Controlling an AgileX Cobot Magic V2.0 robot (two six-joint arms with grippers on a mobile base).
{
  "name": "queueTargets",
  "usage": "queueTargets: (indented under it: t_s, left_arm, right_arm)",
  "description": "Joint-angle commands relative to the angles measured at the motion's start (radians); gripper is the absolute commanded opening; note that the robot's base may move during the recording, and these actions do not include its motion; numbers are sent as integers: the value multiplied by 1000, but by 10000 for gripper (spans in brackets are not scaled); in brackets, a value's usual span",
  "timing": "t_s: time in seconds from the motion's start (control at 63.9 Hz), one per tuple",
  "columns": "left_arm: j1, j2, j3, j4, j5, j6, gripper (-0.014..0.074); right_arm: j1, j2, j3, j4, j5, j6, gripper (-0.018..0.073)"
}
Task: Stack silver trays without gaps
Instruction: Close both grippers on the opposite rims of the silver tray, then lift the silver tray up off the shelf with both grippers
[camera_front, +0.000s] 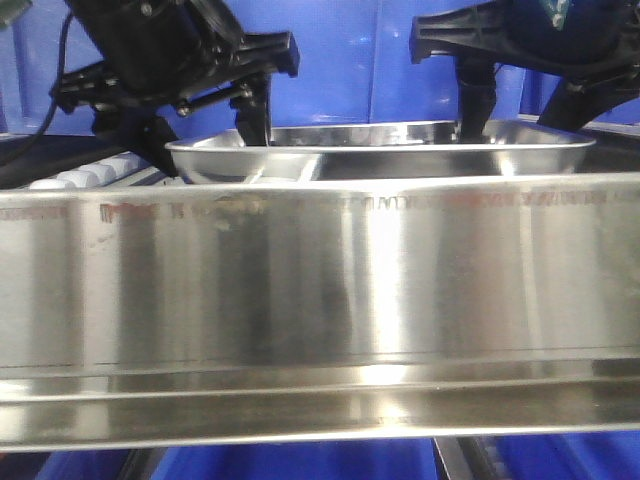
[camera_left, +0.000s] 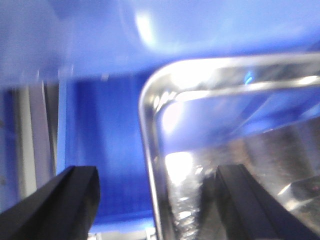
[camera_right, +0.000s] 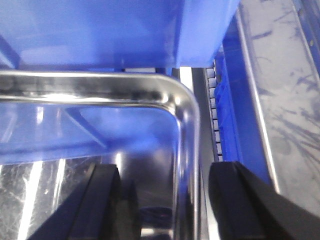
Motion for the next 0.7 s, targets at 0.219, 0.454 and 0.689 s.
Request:
queueTargets:
  t_s: [0.219,0.454,0.689]
  left_arm:
    - [-3,5,-4,-10,-24,-3,356]
    - [-3,5,-4,-10,0,-3,178]
    - [-3,5,-4,-13,4,-3,-29]
  right_arm:
    - [0,-3,-7,-20,-11,0,195]
    - [0,-3,-7,-20,-29,0,132]
    - [0,47,-7,-20,6,0,128]
